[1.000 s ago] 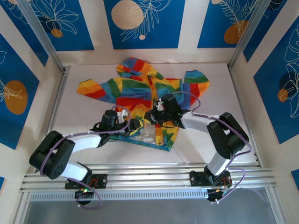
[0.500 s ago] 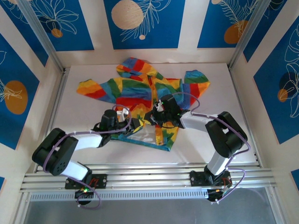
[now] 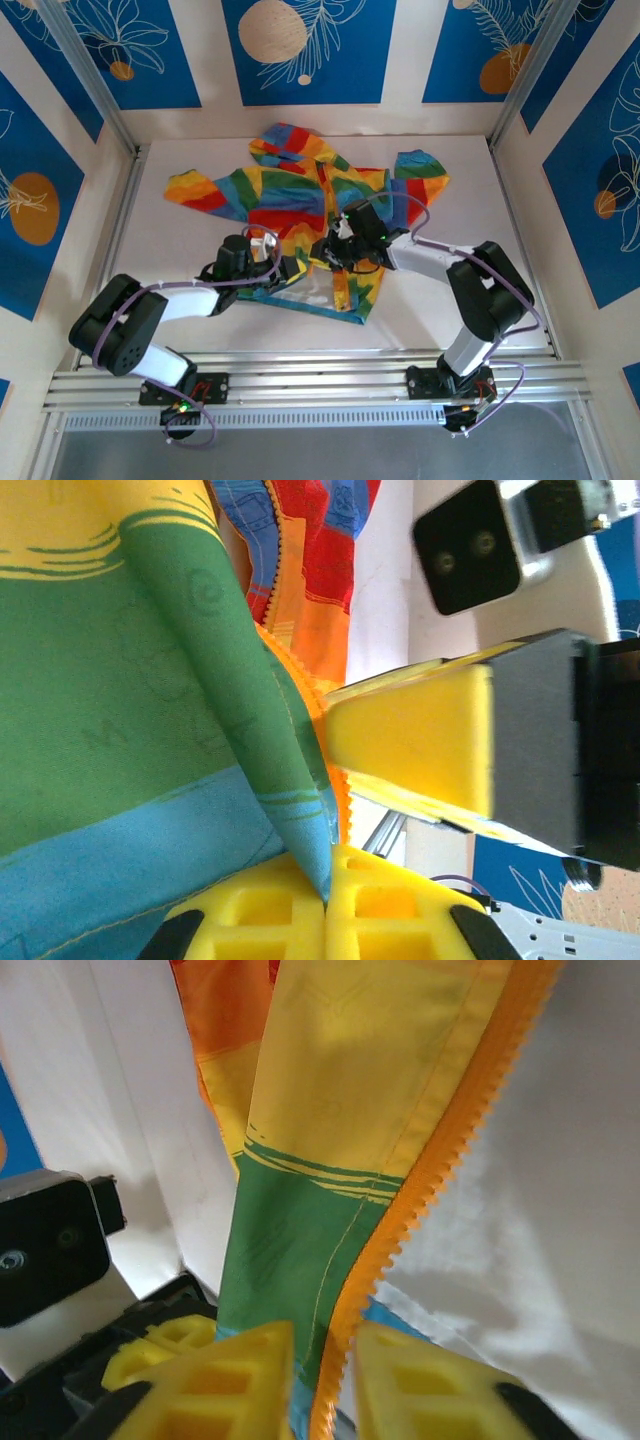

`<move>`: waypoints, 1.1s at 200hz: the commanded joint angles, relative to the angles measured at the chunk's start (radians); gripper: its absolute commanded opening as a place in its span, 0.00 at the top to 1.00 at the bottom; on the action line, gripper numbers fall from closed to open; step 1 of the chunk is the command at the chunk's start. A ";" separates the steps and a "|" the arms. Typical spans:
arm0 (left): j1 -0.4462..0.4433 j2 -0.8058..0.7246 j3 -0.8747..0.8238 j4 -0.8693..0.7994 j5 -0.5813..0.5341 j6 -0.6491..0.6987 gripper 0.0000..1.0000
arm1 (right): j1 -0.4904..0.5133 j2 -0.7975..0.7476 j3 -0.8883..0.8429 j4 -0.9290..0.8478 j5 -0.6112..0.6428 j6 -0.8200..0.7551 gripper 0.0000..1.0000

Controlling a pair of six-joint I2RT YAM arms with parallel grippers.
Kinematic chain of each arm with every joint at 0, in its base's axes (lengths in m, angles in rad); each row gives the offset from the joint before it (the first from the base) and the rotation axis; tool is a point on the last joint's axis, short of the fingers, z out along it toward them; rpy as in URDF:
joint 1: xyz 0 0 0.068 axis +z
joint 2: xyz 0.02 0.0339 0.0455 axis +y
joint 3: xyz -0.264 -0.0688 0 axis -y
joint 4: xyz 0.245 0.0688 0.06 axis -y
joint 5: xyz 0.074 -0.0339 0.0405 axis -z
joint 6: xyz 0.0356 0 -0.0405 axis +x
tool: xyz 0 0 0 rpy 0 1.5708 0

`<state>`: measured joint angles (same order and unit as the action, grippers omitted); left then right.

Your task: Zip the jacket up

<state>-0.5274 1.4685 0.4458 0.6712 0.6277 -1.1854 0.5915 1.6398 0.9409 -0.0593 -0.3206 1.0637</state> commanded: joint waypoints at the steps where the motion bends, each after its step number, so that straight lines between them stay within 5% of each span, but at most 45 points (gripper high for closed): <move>1: 0.004 -0.011 -0.009 -0.021 -0.008 0.031 1.00 | -0.039 -0.097 0.033 -0.247 0.064 -0.157 0.72; 48: 0.005 -0.020 0.033 -0.145 -0.033 0.096 1.00 | -0.104 -0.159 -0.019 -0.566 0.209 -0.281 0.68; 94: 0.005 -0.013 0.057 -0.198 -0.039 0.127 1.00 | -0.092 -0.184 -0.146 -0.476 0.161 -0.204 0.63; 163: -0.005 -0.004 0.060 -0.199 -0.034 0.123 1.00 | -0.051 -0.149 -0.143 -0.469 0.174 -0.205 0.71; 220: -0.018 -0.001 0.058 -0.193 -0.036 0.121 1.00 | -0.027 -0.135 -0.151 -0.474 0.194 -0.187 0.67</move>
<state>-0.5350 1.4673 0.4854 0.4847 0.5941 -1.0897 0.5537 1.4914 0.7937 -0.5282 -0.1295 0.8532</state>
